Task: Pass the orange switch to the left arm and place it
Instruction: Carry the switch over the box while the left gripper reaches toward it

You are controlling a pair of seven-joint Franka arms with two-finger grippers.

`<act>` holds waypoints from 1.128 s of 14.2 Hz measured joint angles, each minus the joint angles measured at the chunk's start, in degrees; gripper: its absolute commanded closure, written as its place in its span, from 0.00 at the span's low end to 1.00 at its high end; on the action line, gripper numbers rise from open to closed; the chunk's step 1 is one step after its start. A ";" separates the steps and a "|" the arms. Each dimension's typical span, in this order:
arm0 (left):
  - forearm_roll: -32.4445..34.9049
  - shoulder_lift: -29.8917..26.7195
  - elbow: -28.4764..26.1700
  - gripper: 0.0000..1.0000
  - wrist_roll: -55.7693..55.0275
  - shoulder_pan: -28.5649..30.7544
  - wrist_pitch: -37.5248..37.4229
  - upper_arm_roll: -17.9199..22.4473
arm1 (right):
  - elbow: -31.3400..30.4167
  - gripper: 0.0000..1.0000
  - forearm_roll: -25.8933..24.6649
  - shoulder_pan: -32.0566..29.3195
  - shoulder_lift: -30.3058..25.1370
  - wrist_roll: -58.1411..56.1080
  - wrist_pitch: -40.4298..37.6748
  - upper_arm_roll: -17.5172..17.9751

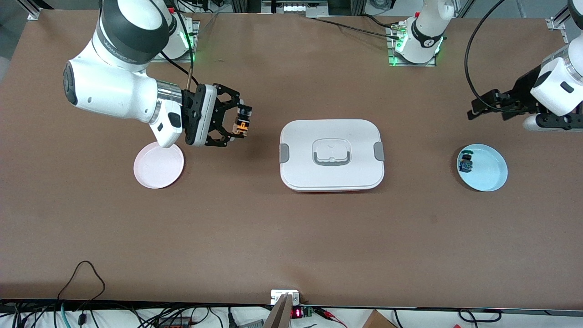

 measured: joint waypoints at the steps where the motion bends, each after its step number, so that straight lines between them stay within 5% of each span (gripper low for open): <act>1: -3.83 0.67 -0.01 0.00 0.02 0.92 -2.31 0.04 | 0.00 0.97 2.06 0.14 0.28 -2.12 0.00 0.00; 10: -39.57 9.27 -0.41 0.00 1.59 1.81 -14.16 -1.01 | 0.05 0.97 26.54 6.17 4.39 -23.60 3.86 0.08; 16: -61.20 10.52 -9.59 0.00 15.70 0.37 0.83 -8.74 | 3.33 0.96 36.86 11.57 7.51 -29.44 6.01 0.10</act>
